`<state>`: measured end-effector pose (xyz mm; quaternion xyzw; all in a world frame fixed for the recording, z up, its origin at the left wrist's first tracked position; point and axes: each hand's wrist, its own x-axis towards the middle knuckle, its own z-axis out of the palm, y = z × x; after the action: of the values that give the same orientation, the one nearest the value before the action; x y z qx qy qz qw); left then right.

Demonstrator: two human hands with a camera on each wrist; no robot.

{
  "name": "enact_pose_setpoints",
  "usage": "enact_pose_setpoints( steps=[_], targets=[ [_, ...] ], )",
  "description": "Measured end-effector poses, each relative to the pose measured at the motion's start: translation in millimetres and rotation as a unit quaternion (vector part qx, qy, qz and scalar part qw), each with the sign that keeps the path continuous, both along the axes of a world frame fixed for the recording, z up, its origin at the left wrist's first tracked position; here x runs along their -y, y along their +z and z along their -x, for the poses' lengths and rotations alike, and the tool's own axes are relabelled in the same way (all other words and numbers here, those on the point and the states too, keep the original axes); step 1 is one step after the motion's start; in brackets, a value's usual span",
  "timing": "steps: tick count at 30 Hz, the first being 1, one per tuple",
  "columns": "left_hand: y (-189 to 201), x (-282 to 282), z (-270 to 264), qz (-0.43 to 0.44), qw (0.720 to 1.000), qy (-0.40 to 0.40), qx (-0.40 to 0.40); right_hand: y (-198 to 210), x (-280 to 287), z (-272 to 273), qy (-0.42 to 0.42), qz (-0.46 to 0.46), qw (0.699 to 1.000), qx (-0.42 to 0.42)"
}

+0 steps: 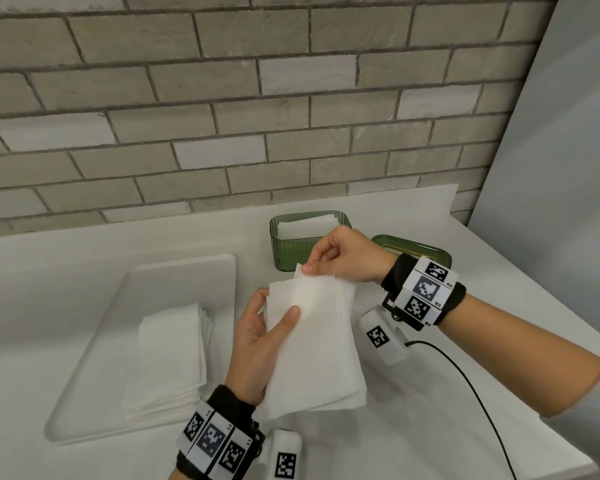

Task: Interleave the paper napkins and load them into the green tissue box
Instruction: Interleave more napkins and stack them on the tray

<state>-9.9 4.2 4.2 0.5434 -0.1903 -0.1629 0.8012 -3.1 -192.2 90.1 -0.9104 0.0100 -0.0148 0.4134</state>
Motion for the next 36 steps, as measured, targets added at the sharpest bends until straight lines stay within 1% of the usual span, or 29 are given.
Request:
enact_pose_setpoints(
  steps=[4, 7, 11, 14, 16, 18, 21, 23, 25, 27, 29, 31, 34, 36],
  targets=[
    [0.2, 1.9, -3.3, 0.027, 0.999, 0.024, -0.002, 8.9, -7.1, 4.5, 0.023, 0.035, 0.999, 0.018],
    [-3.7, 2.6, -6.0, 0.042, 0.999, 0.031, -0.011, 17.5, -8.6, 4.0, -0.003, 0.017, 0.999, 0.049],
    [-6.9, -0.4, -7.7, 0.054, 0.998, 0.034, -0.024, 18.7, -7.6, 1.7, -0.048, 0.004, 0.999, 0.013],
    [-10.0, -4.7, -10.8, 0.048, 0.998, 0.028, -0.040, 15.6, -1.9, -1.2, -0.078, -0.048, 0.996, -0.006],
    [-12.3, -7.4, -13.2, 0.051, 0.997, 0.031, -0.045, 16.4, 2.9, -2.1, -0.083, -0.074, 0.994, -0.012],
    [-14.6, -8.3, -14.9, 0.048, 0.997, 0.037, -0.045, 18.6, 6.6, -1.4, -0.069, -0.070, 0.995, -0.013],
    [-17.0, -8.4, -17.3, 0.040, 0.997, 0.033, -0.057, 23.9, 8.9, 1.2, -0.025, -0.061, 0.998, 0.000],
    [-16.9, -8.3, -17.5, 0.037, 0.998, 0.026, -0.054, 29.3, 10.1, 2.0, -0.032, -0.070, 0.997, 0.030],
    [-16.0, -7.8, -16.6, 0.030, 0.998, 0.024, -0.049, 35.2, 10.5, 2.9, -0.038, -0.050, 0.996, 0.057],
    [-16.6, -7.5, -16.7, 0.028, 0.998, 0.031, -0.051, 39.7, 9.1, 5.3, -0.013, -0.024, 0.999, 0.040],
    [-15.8, -7.6, -16.5, 0.029, 0.998, 0.039, -0.051, 40.1, 8.4, 7.5, 0.007, -0.032, 0.999, 0.007],
    [-14.4, -6.5, -15.9, 0.025, 0.997, 0.046, -0.048, 39.8, 8.5, 11.2, 0.008, -0.043, 0.999, -0.019],
    [-11.1, -4.6, -15.7, 0.035, 0.996, 0.065, -0.058, 38.8, 6.8, 18.3, 0.022, 0.012, 0.998, -0.051],
    [-10.4, -3.6, -16.7, 0.036, 0.994, 0.073, -0.067, 38.2, 5.9, 22.0, 0.024, 0.046, 0.997, -0.049]
  ],
)
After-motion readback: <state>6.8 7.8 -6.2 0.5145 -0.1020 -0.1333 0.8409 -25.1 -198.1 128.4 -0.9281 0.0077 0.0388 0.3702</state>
